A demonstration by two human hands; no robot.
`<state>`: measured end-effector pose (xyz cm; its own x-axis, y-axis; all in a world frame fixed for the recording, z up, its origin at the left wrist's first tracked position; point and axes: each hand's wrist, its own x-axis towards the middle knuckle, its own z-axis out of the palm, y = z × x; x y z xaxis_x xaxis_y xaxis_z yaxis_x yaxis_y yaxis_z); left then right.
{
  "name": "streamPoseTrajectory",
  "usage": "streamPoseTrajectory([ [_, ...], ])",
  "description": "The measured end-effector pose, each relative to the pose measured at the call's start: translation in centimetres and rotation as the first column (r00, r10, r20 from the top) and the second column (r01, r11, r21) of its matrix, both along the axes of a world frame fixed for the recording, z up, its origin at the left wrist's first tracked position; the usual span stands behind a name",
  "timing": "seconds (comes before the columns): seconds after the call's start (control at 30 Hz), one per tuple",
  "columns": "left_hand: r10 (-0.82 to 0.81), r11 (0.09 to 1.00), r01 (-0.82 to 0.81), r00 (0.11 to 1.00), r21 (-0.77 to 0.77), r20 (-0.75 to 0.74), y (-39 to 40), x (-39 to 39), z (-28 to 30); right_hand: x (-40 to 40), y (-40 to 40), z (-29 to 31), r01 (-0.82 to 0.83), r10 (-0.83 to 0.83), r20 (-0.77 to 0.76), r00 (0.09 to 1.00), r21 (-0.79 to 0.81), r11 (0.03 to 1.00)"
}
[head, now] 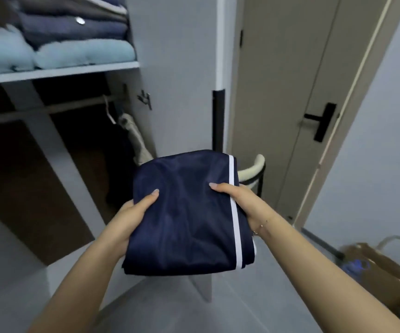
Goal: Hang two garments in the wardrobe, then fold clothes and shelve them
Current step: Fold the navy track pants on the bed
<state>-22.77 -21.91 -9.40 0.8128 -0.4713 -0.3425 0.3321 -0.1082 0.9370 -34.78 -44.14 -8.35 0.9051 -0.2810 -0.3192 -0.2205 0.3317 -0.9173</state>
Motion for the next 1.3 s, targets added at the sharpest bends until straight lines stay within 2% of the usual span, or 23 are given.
streamPoseTrajectory([
  [0.27,0.337,0.941,-0.330,0.934,-0.080,0.115,12.2,6.5,11.8,14.9,9.3,12.4,-0.351,0.369,0.109,0.923,-0.158,0.923],
  [0.47,0.466,0.876,-0.445,0.880,-0.187,0.091,15.5,9.6,18.7,24.0,12.2,18.8,-0.489,0.517,0.188,0.835,-0.177,0.854],
  [0.73,0.623,0.776,-0.582,0.765,-0.243,0.160,19.5,12.0,26.5,32.2,17.1,25.8,-0.657,0.671,0.265,0.692,-0.153,0.738],
  [0.9,0.649,0.755,-0.589,0.734,-0.286,0.200,22.5,17.6,31.8,38.9,20.4,30.6,-0.655,0.674,0.313,0.668,-0.182,0.734],
  [1.03,0.647,0.763,-0.590,0.694,-0.264,0.317,24.5,25.5,36.7,45.9,23.0,35.8,-0.548,0.614,0.362,0.701,-0.278,0.789],
  [1.2,0.595,0.803,-0.550,0.725,-0.227,0.348,27.7,36.8,39.4,55.4,25.6,38.8,-0.419,0.566,0.302,0.767,-0.432,0.799],
  [1.3,0.558,0.828,-0.534,0.759,-0.170,0.335,29.1,42.8,38.6,60.4,27.3,38.3,-0.365,0.547,0.242,0.802,-0.526,0.768],
])
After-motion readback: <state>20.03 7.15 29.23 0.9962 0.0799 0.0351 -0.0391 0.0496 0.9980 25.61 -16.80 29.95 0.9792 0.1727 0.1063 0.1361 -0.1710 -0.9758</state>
